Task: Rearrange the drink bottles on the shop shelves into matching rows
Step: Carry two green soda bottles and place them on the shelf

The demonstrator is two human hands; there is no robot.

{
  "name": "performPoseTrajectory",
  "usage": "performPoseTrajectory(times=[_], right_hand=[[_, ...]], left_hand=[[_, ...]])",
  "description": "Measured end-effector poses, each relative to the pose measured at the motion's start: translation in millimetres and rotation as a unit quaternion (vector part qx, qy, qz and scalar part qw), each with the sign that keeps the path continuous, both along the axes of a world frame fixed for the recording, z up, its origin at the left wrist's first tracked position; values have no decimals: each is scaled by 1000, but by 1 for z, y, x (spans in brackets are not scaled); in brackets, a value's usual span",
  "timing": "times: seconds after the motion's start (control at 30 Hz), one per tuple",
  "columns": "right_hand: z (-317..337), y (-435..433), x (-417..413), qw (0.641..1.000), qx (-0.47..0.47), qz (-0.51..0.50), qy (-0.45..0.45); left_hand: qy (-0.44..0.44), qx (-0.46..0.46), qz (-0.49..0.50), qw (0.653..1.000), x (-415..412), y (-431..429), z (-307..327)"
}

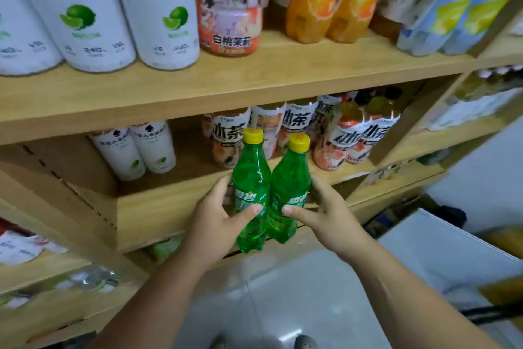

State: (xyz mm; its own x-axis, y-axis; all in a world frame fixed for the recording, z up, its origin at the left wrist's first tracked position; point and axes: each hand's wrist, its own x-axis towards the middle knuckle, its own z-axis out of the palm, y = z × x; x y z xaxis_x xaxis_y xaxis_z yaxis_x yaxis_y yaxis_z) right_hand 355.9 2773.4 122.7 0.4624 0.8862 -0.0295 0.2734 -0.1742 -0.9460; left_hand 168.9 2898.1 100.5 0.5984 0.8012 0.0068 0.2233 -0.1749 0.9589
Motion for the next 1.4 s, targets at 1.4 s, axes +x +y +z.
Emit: performPoseTrajectory(times=[1.4], right_hand=[[104, -310, 550, 951, 162, -264, -21]], left_hand=[[-144, 57, -185, 971, 644, -259, 130]])
